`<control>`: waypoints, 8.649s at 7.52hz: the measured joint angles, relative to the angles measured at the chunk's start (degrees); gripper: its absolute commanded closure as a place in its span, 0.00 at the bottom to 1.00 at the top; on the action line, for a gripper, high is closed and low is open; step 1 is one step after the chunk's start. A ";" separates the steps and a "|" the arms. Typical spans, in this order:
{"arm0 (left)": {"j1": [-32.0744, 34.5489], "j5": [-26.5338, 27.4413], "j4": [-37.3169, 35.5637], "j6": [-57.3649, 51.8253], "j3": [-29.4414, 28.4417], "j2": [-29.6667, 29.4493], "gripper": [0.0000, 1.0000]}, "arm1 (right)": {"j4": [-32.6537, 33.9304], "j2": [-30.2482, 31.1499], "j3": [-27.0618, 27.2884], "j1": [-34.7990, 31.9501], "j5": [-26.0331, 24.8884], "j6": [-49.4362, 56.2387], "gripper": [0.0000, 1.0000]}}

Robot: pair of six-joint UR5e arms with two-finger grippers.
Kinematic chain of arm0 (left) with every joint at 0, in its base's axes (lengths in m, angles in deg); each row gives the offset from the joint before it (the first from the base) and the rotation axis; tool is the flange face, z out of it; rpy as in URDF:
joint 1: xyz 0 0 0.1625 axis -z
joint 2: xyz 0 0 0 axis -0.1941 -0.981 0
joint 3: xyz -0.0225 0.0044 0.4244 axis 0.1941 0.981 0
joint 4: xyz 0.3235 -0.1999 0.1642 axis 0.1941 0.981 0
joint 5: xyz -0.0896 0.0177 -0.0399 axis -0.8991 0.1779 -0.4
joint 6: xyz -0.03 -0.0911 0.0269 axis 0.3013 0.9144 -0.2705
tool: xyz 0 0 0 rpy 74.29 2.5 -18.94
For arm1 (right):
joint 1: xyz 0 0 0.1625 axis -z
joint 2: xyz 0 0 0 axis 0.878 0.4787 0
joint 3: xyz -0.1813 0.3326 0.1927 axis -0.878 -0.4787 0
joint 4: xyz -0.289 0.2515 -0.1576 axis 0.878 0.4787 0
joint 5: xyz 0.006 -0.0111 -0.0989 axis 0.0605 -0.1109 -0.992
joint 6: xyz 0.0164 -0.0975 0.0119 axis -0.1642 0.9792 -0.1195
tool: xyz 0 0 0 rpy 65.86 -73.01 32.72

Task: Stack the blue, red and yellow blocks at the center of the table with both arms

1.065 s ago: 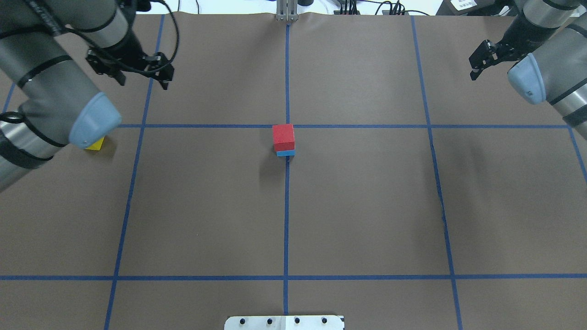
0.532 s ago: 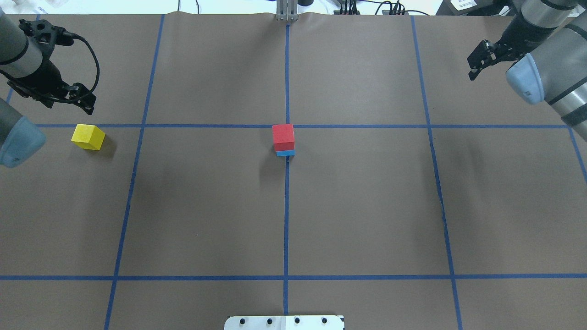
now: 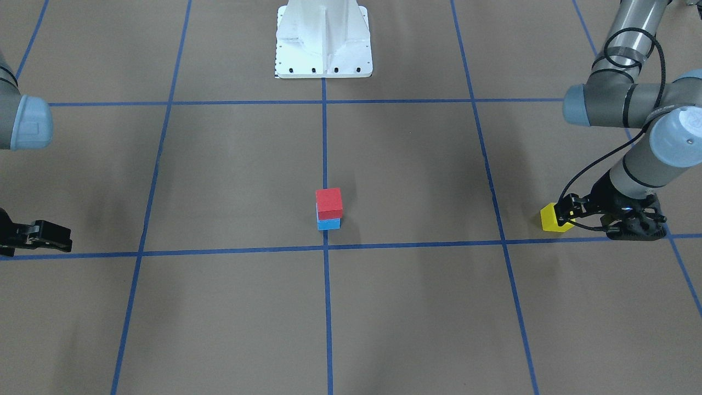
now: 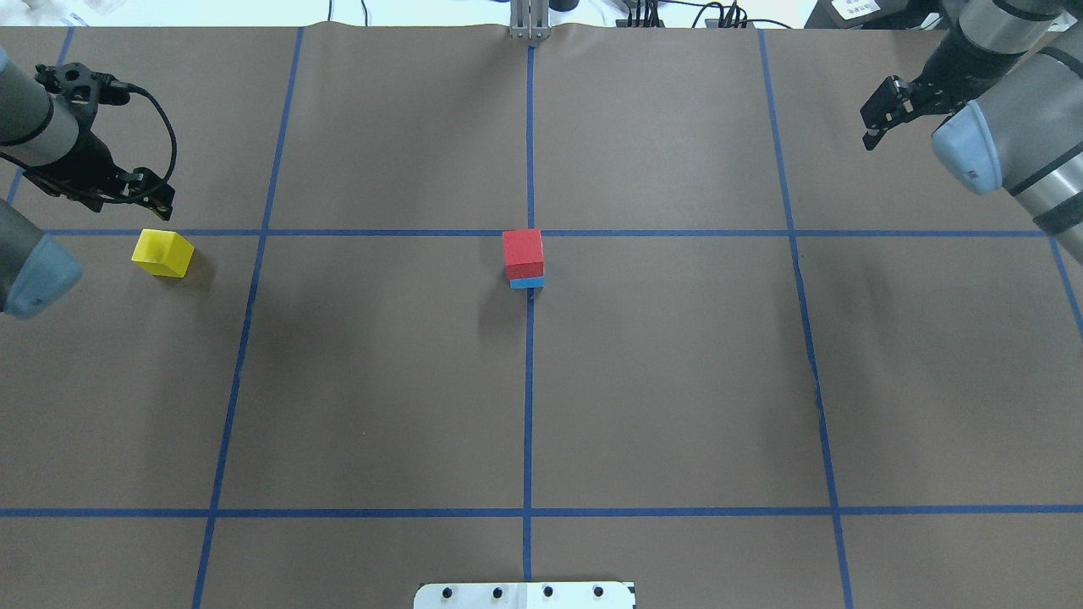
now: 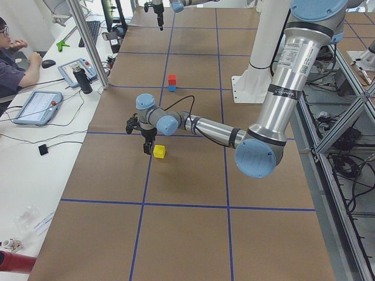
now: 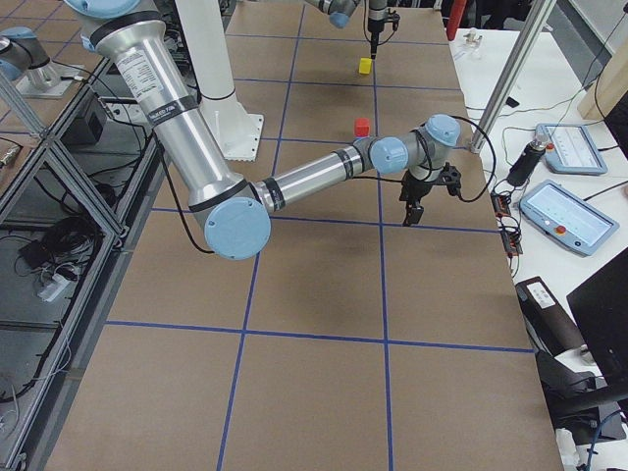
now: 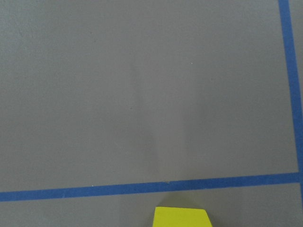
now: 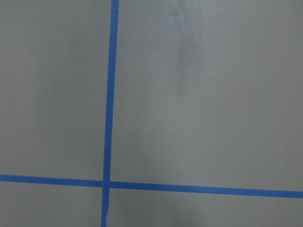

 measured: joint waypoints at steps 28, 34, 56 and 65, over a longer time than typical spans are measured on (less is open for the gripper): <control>-20.71 1.63 -29.80 28.68 -10.94 -47.47 1.00 | -3.96 2.36 -0.20 -0.16 -0.79 -0.49 0.01; -21.47 2.44 -26.91 28.35 -12.29 -46.08 1.00 | -4.54 2.80 -0.31 -0.17 -0.71 -0.70 0.01; 6.03 0.70 -31.06 -11.47 28.64 3.97 0.00 | -6.84 6.16 -0.37 -5.72 -4.54 2.18 0.01; 23.87 -4.57 -7.95 -32.92 3.99 14.12 0.00 | -13.25 19.46 0.21 -19.42 7.38 10.99 0.01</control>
